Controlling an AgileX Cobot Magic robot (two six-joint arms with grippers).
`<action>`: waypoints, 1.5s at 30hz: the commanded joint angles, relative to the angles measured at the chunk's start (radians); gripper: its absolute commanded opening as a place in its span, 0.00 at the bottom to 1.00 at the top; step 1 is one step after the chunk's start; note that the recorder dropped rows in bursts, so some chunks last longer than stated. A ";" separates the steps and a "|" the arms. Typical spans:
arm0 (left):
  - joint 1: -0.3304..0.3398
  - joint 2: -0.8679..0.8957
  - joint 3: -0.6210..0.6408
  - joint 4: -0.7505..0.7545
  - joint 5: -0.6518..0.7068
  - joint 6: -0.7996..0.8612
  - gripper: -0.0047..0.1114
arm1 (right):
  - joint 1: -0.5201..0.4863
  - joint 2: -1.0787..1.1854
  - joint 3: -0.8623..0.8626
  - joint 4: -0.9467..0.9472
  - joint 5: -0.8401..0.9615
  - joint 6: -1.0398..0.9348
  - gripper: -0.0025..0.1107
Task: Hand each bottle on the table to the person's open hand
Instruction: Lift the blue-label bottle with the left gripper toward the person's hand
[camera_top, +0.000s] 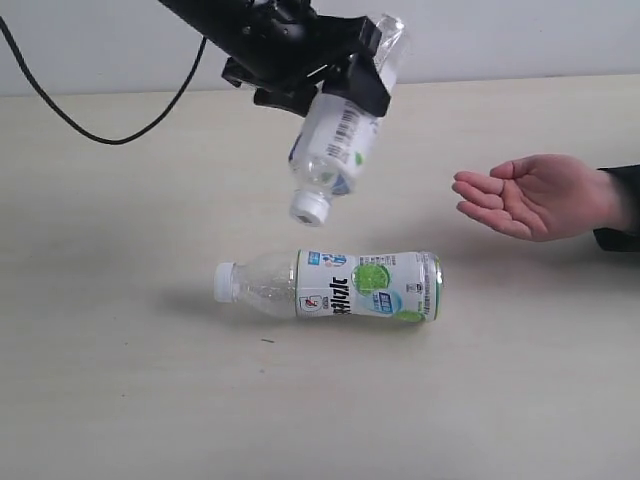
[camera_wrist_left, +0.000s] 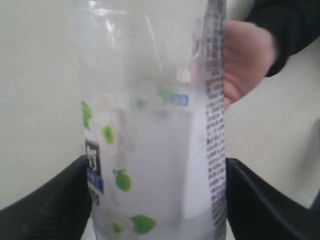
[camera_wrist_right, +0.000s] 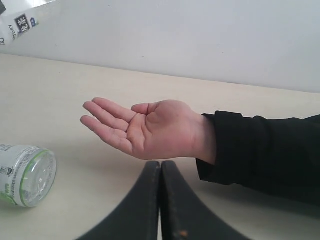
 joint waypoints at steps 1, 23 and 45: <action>-0.082 -0.011 -0.008 -0.125 -0.044 -0.005 0.05 | -0.003 -0.006 0.005 0.000 -0.012 -0.003 0.02; -0.386 0.223 -0.008 -0.514 -0.642 -0.189 0.05 | -0.003 -0.006 0.005 0.000 -0.012 -0.003 0.02; -0.386 0.274 -0.009 -0.568 -0.668 -0.130 0.57 | -0.003 -0.006 0.005 0.000 -0.012 -0.003 0.02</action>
